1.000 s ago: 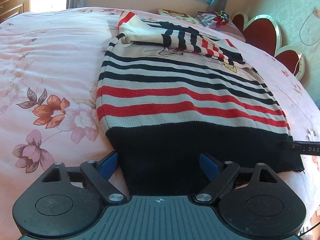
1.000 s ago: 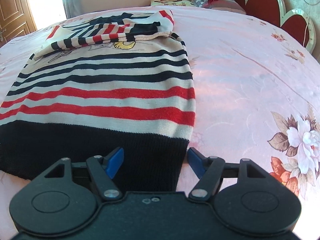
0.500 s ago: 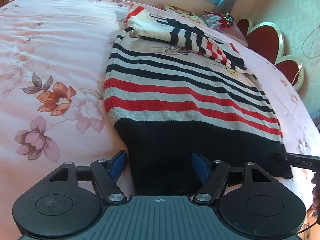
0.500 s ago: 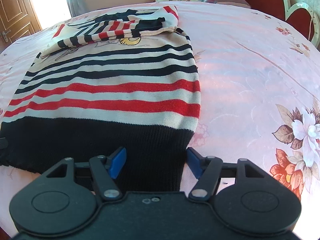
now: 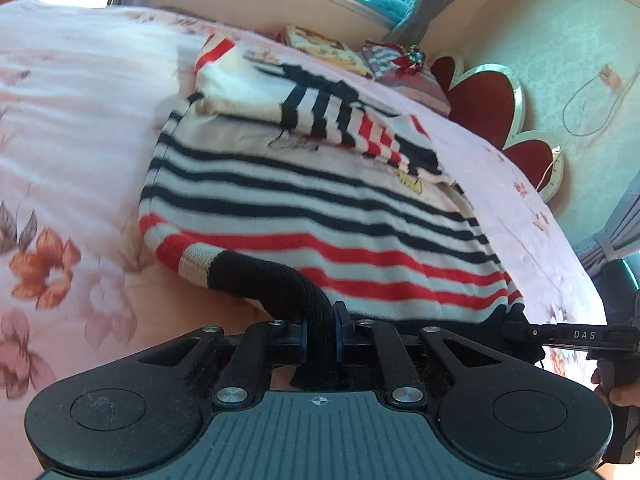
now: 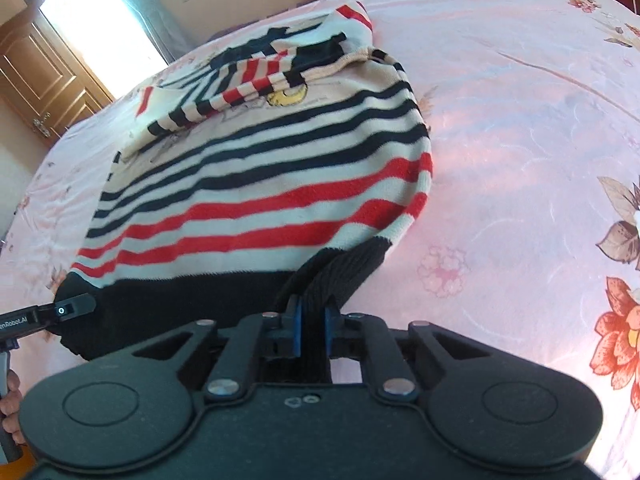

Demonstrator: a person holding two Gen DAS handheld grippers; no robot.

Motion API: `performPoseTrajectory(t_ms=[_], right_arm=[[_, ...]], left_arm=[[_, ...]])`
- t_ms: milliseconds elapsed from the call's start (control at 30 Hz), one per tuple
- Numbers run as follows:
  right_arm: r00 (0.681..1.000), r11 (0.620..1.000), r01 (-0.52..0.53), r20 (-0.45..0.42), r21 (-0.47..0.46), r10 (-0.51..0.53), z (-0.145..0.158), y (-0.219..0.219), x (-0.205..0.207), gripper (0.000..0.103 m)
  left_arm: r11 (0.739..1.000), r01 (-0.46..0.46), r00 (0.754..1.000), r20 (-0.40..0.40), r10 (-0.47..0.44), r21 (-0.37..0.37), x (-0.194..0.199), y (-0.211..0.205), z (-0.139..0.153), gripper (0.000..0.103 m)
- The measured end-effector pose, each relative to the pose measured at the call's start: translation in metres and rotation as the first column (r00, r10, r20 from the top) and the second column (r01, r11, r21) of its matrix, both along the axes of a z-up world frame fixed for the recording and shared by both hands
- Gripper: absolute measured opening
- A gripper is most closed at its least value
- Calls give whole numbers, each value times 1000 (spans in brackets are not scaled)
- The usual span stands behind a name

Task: Fold small clothes
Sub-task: 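Lift the hem with both tools and fold it over toward the collar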

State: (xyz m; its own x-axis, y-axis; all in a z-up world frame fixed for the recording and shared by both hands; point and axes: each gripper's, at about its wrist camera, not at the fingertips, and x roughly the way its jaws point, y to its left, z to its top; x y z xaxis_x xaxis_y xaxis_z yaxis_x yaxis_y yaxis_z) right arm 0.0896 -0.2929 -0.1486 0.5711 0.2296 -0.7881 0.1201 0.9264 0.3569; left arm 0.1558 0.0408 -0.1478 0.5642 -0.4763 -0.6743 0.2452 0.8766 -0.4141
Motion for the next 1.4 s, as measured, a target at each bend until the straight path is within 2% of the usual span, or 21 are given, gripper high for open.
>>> performPoseTrajectory(t_ms=[200, 333, 433, 633, 700, 767, 833, 900, 933, 967, 1000, 1033, 1067, 1100, 1133, 1167, 1233, 1300, 1400], right_arm=[[986, 999, -6, 164, 41, -1, 47, -6, 46, 10], [972, 999, -20, 237, 26, 14, 71, -15, 101, 10], [964, 999, -9, 267, 30, 1, 78, -24, 148, 10], [969, 999, 32, 243, 3, -31, 59, -43, 256, 10], [974, 999, 48, 223, -8, -45, 48, -48, 285, 10], [981, 998, 59, 187, -2, -57, 32, -54, 311, 10], [984, 996, 82, 155, 16, -84, 19, -61, 329, 12], [988, 996, 85, 126, 17, -86, 9, -65, 341, 18], [989, 996, 89, 114, 21, -91, 6, -66, 345, 21], [989, 995, 88, 113, 39, -92, 5, -69, 347, 22], [988, 995, 83, 129, 50, -89, 7, -71, 347, 26], [983, 995, 90, 157, 42, -95, 11, -73, 348, 44], [977, 994, 106, 185, 24, -109, 15, -75, 349, 59], [970, 993, 116, 213, 12, -116, 19, -77, 349, 74], [966, 994, 110, 236, -1, -106, 23, -80, 349, 68], [967, 995, 100, 235, -11, -94, 24, -80, 350, 65], [971, 996, 79, 228, -41, -68, 23, -80, 351, 65], [976, 991, 52, 217, -124, -24, 18, -75, 350, 65], [982, 981, 4, 186, -192, 32, 6, -66, 353, 65]], left_arm=[[1000, 0, 991, 135, 2, -13, 58, -11, 44, 12], [1000, -22, 979, 205, 25, -15, 113, -23, 67, 12], [999, -45, 974, 223, 43, 7, 161, -32, 72, 12], [989, -135, 978, 165, 123, 62, 265, -48, 48, 12], [981, -153, 980, 144, 135, 118, 292, -57, 32, 12], [976, -149, 985, 109, 133, 156, 313, -64, 17, 13], [973, -125, 992, 40, 119, 193, 330, -70, 3, 14], [975, -107, 994, 4, 109, 196, 338, -73, -1, 16], [977, -98, 995, 0, 100, 192, 340, -73, 1, 19], [979, -85, 996, 2, 86, 183, 339, -71, 4, 29], [983, -71, 997, 8, 71, 170, 339, -70, 7, 37], [985, -63, 998, 18, 61, 158, 340, -68, 11, 61], [983, -76, 997, 45, 69, 167, 338, -67, 15, 91], [975, -109, 992, 87, 94, 194, 335, -66, 20, 103], [968, -134, 982, 156, 102, 210, 329, -64, 27, 103], [968, -125, 978, 190, 84, 218, 326, -60, 31, 103], [960, -107, 983, 175, 62, 259, 327, -54, 28, 103], [945, -87, 986, 165, 35, 315, 327, -50, 19, 103], [946, -56, 991, 130, 15, 319, 328, -47, 7, 100]])
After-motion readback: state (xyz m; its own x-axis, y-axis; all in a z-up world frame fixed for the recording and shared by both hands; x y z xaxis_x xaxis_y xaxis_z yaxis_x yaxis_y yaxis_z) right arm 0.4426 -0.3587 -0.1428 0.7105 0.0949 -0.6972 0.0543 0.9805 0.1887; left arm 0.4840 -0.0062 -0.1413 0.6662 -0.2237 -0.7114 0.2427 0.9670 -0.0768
